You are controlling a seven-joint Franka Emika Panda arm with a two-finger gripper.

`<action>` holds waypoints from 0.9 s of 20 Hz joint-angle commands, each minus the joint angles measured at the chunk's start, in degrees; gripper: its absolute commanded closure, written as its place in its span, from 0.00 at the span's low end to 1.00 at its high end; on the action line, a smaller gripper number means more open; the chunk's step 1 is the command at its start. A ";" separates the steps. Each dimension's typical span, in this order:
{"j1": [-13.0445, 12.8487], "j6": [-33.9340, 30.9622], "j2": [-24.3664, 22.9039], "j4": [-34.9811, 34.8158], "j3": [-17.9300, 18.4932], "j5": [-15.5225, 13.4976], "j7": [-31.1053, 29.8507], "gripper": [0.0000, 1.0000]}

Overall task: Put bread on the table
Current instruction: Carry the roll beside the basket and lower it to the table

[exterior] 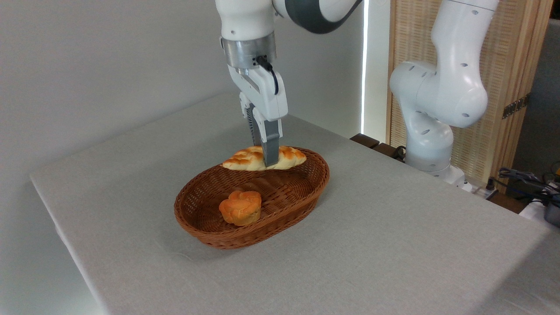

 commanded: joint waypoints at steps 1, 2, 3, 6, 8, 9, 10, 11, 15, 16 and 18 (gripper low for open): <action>3.06 -3.76 10.56 12.38 0.87 -0.82 0.28 0.56; 3.68 -3.76 12.67 15.02 1.74 -0.65 0.28 0.56; 3.95 -3.76 14.43 17.22 3.23 -0.65 0.36 0.56; 3.95 -2.98 19.80 21.54 8.07 -0.21 1.24 0.55; 3.95 -1.31 22.70 22.77 10.00 -0.03 1.33 0.53; 3.95 -0.87 24.54 24.17 10.80 0.06 1.42 0.52; 3.95 -0.77 26.47 25.32 11.33 0.58 1.94 0.52; 4.04 -0.69 28.32 26.81 11.33 1.98 2.03 0.51; 3.86 1.67 34.13 29.20 10.45 2.96 1.33 0.44; 3.86 5.34 35.01 29.11 10.45 2.96 1.33 0.40; 3.95 8.97 37.82 29.02 10.45 2.96 1.24 0.23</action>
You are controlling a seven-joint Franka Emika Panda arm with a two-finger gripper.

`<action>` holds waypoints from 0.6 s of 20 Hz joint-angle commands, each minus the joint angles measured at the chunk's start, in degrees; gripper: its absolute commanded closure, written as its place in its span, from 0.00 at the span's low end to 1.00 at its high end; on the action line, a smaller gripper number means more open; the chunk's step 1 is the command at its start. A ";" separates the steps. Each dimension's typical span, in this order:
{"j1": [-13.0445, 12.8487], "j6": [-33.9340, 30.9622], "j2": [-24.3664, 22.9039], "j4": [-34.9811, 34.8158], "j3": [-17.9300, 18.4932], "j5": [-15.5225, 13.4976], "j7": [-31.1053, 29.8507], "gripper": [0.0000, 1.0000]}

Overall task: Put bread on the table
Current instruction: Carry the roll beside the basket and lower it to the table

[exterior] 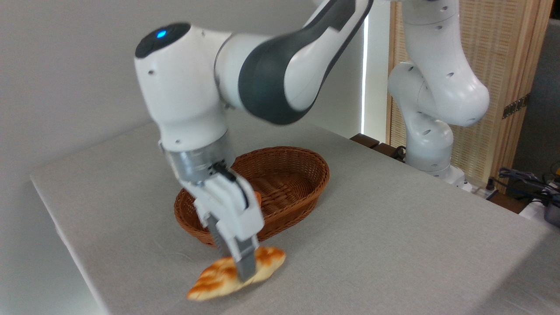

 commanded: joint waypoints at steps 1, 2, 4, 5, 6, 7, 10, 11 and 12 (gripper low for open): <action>-0.10 4.37 4.55 1.89 0.14 0.65 -0.06 0.22; -0.10 4.37 4.64 1.89 0.13 0.74 -0.06 0.06; -0.10 4.37 4.56 1.89 0.13 0.74 0.02 0.00; -0.10 4.37 4.56 1.80 0.13 0.74 0.02 0.00; -0.10 4.37 4.56 1.80 0.13 0.74 0.02 0.00; -0.02 4.37 4.47 1.89 0.13 0.65 -0.06 0.00; -0.02 4.29 3.59 1.89 0.13 0.39 -0.15 0.00; 0.16 4.20 3.33 1.89 0.13 0.39 -0.15 0.00; 0.16 4.20 3.33 1.89 0.13 0.30 -0.15 0.00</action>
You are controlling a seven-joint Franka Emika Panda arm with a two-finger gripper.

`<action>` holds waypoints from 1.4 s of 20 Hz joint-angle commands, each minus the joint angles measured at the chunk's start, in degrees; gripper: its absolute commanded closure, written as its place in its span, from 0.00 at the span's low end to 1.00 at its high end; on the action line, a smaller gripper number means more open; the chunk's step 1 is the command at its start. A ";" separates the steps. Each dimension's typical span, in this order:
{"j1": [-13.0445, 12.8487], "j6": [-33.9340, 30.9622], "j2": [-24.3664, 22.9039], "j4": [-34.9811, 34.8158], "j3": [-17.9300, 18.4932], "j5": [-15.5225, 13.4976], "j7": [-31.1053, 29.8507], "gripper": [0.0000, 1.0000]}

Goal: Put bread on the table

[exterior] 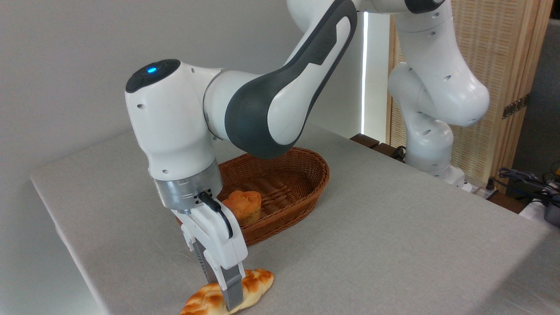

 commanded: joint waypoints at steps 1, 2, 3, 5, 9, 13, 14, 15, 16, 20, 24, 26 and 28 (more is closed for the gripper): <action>0.08 -0.45 -0.94 0.32 0.06 0.21 -0.23 0.00; 0.16 -0.45 -0.94 0.32 -0.29 0.03 -0.23 0.00; 0.16 -0.45 -0.94 0.32 -0.56 0.03 -0.23 0.00; 0.16 -0.45 -0.94 0.32 -0.65 0.03 -0.23 0.00; 2.35 -0.89 -3.66 0.49 -1.60 -0.32 -0.23 0.00; 11.39 -4.91 -11.21 0.41 -12.31 -0.32 -5.05 0.00; 12.28 -6.85 -12.97 0.41 -14.08 -0.32 -5.93 0.00; 12.47 -9.65 -14.64 0.49 -15.14 -0.32 -6.46 0.00; 12.47 -13.25 -16.13 0.58 -15.84 -0.76 -6.56 0.00; 12.47 -24.86 -19.49 3.56 -18.22 -4.80 -9.70 0.00; 11.86 -27.26 -19.49 4.54 -19.11 -3.58 -11.39 0.00; 11.68 -27.26 -19.49 4.54 -17.36 -2.96 -10.52 0.00; 8.71 -27.17 -19.49 4.63 -14.90 -1.91 -9.03 0.00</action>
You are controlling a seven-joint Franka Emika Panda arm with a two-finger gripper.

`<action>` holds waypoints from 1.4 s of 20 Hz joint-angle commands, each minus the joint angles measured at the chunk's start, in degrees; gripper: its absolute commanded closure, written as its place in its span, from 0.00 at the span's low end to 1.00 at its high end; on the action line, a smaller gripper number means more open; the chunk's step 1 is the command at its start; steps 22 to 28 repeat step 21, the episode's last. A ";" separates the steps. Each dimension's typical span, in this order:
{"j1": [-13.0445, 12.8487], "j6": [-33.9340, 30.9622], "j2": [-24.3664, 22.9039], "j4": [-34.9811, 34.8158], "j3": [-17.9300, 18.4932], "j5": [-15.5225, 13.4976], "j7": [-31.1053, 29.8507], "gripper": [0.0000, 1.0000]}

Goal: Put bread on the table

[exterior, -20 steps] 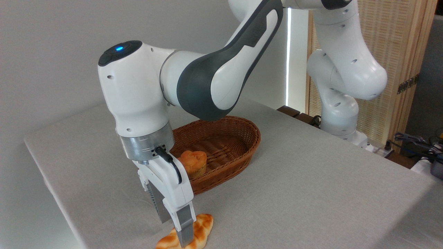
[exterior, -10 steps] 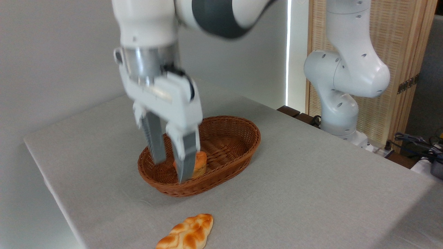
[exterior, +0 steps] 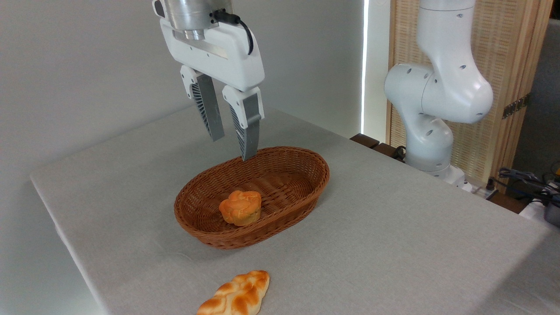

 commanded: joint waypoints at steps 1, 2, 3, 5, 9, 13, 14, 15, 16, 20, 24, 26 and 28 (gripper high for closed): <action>-4.12 -0.99 0.69 1.46 5.03 1.72 1.97 0.00; -4.22 -0.38 0.78 1.46 5.13 1.72 1.89 0.00; -4.22 -0.11 0.87 1.46 5.13 1.64 1.80 0.00; -4.22 2.34 1.04 1.46 5.13 1.20 1.28 0.00; -4.04 3.76 1.39 1.46 4.70 1.02 1.01 0.00; -4.04 3.58 1.39 1.37 4.61 1.20 1.01 0.00; -4.04 3.58 1.39 1.37 4.61 1.20 1.10 0.00; -4.04 3.58 1.39 1.37 4.78 1.11 1.10 0.00; -4.04 3.58 1.31 1.37 4.78 1.19 1.18 0.00; -4.04 2.62 1.31 1.37 4.78 1.46 1.45 0.00; -4.04 2.70 1.31 1.37 4.78 1.55 1.71 0.00; -4.04 2.70 1.31 1.37 4.78 1.55 1.71 0.00; -4.04 2.70 1.31 1.37 4.78 1.55 1.71 0.00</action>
